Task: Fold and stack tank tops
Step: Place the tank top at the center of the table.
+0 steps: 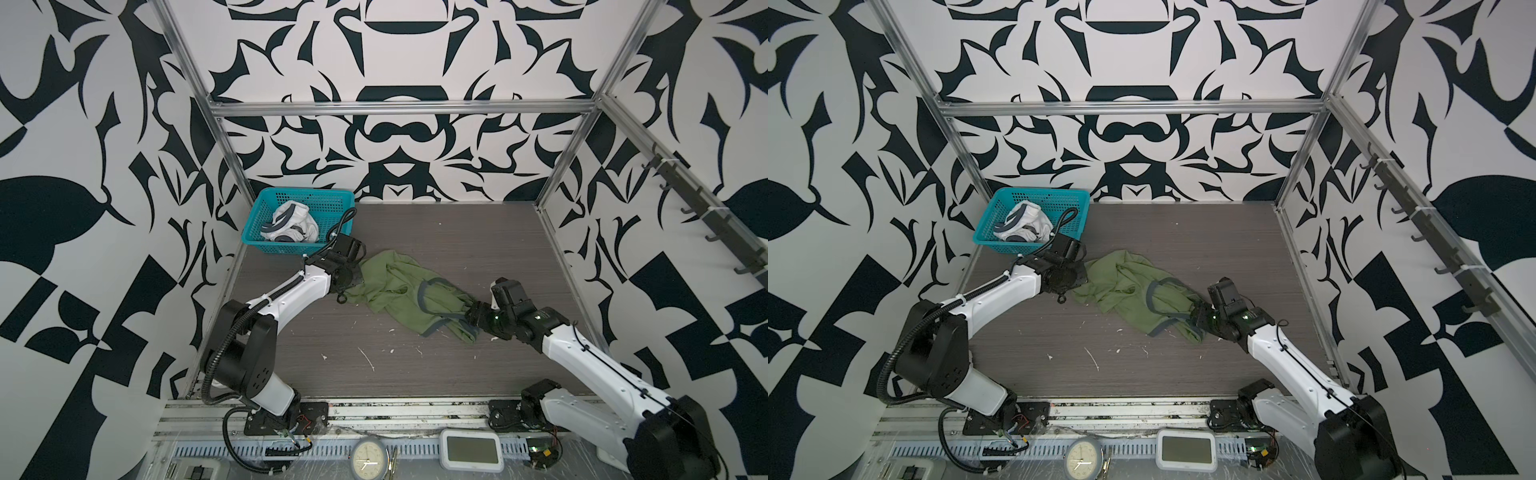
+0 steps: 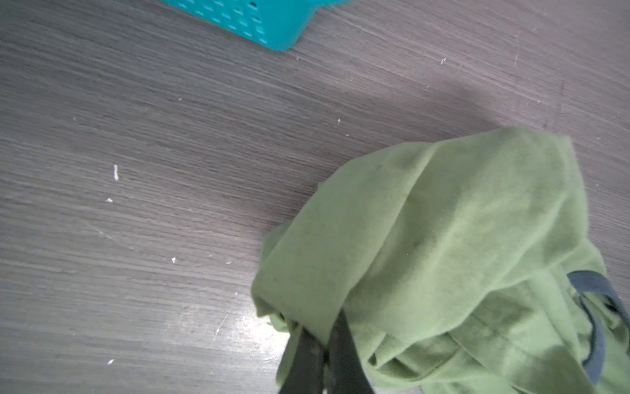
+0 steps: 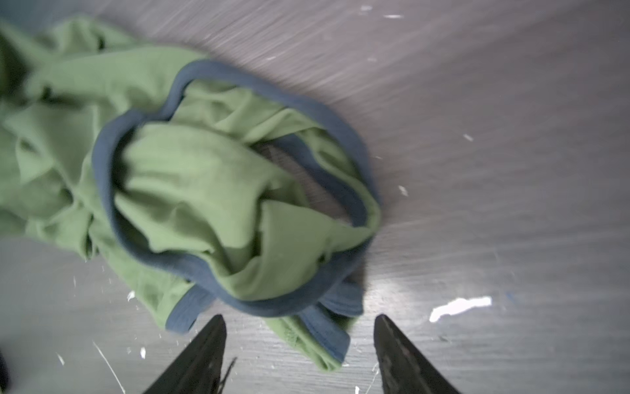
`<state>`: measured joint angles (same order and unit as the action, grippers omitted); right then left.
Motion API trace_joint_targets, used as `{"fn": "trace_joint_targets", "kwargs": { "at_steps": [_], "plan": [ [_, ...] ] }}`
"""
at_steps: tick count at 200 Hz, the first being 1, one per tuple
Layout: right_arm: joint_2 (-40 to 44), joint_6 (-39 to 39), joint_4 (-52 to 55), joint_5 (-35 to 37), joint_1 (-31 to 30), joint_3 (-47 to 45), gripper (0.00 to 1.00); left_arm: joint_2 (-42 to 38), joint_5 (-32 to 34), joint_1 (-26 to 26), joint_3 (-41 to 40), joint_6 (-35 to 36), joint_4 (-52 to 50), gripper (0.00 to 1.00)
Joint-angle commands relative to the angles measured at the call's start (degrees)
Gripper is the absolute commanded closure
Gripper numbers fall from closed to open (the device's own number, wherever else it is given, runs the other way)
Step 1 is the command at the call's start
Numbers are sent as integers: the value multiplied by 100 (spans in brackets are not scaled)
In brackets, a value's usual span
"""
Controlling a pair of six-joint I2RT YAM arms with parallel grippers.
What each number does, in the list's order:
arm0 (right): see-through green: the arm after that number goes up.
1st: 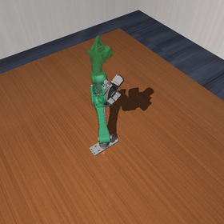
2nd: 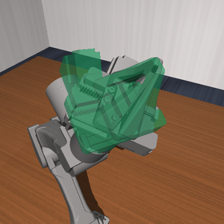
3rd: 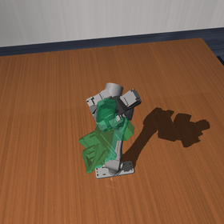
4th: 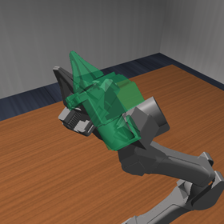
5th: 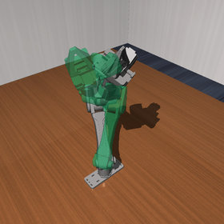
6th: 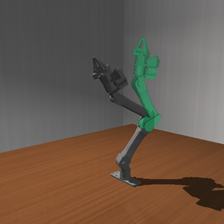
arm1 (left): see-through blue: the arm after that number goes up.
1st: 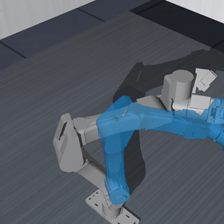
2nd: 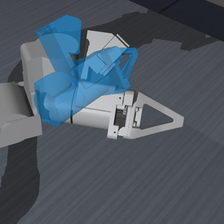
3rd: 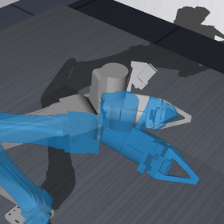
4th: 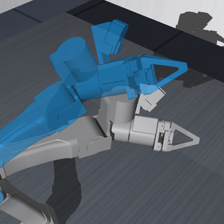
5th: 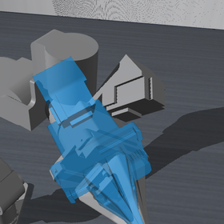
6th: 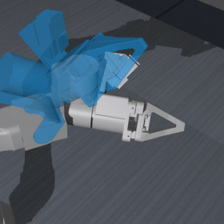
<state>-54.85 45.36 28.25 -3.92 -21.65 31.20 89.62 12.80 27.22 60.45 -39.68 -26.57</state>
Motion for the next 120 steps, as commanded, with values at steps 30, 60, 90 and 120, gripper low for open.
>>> {"fn": "trace_joint_targets", "kwargs": {
  "at_steps": [30, 60, 90, 120],
  "plan": [
    [707, 1597, -850, 444, -11, -757, 33, -182, 67, -10, -259, -145, 86, 100],
    [-223, 1409, -1368, 227, -10, -574, 34, -235, 80, -15, -289, -137, 99, 100],
    [-1252, 1042, -1903, 41, -10, -66, 39, -469, 206, -16, -521, -147, 262, 100],
    [-2042, 714, -1981, 83, 3, 508, 49, -765, 227, -13, -819, -163, 440, 100]
  ]
}}
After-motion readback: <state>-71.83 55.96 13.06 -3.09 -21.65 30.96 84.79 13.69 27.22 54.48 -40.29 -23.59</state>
